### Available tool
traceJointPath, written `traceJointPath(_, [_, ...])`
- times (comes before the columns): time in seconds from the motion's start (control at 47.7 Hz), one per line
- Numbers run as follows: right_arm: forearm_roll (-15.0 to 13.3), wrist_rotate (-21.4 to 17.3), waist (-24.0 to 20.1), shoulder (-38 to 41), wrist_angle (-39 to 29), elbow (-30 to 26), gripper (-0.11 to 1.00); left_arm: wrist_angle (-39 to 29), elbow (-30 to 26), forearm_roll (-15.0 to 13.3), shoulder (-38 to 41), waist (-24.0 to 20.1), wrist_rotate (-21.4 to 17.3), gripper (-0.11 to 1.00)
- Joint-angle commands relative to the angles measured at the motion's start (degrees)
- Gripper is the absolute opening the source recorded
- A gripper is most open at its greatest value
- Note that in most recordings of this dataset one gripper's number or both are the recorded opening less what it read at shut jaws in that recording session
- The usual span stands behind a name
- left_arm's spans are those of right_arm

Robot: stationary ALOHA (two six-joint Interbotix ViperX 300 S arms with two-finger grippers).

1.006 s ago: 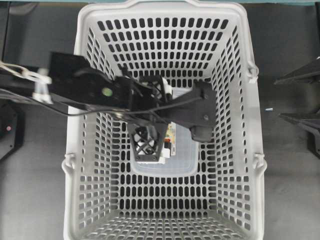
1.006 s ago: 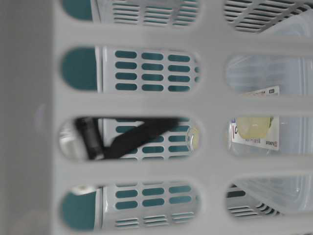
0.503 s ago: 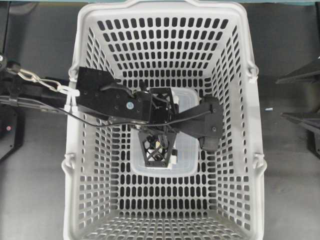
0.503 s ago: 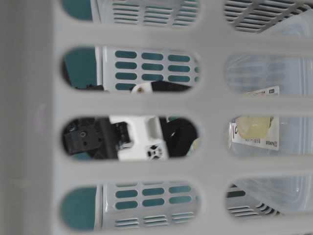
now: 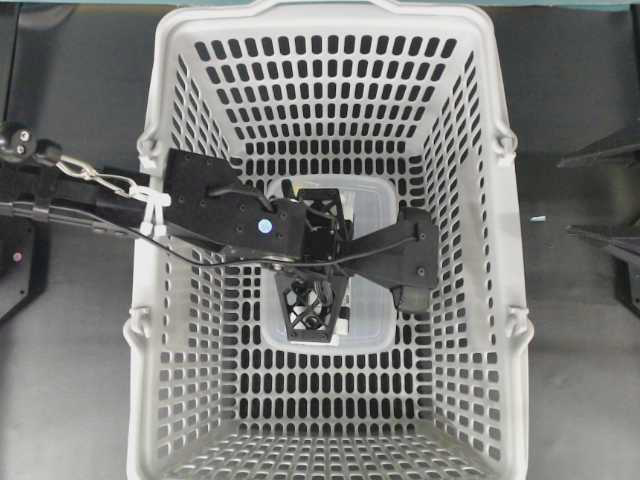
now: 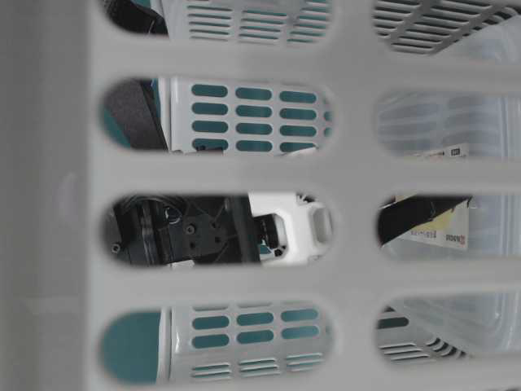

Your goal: Pick up the cellophane tape from the shopping basket with the left arm.

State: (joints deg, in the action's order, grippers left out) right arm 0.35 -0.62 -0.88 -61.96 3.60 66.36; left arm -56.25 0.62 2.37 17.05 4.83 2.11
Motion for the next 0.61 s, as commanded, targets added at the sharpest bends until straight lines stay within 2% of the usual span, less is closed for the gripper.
traceJointPath(0.0, [0.09,-0.09,0.09,0.35,0.26,-0.44,0.75,0.18,-0.26,0.18,-0.35,0.0,-0.44,0.85])
traceJointPath(0.084, [0.18,-0.09,0.09,0.35,0.26,-0.35,0.75,0.18,-0.53,0.18,-0.53,0.0,-0.88,0.75])
traceJointPath(0.21, [0.09,-0.09,0.0,0.35,0.26,-0.26,0.75,0.18,-0.97,0.18,-1.14,0.09,-1.49,0.49])
traceJointPath(0.398, [0.09,-0.18,0.0,0.26,0.7,-0.26,0.75,-0.97,-3.43,0.18,-4.66,0.0,-2.37,0.5])
traceJointPath(0.587, [0.09,-0.09,0.09,0.0,0.79,-0.26,0.75,-9.49,-11.16,0.18,-6.77,0.35,-2.37,0.5])
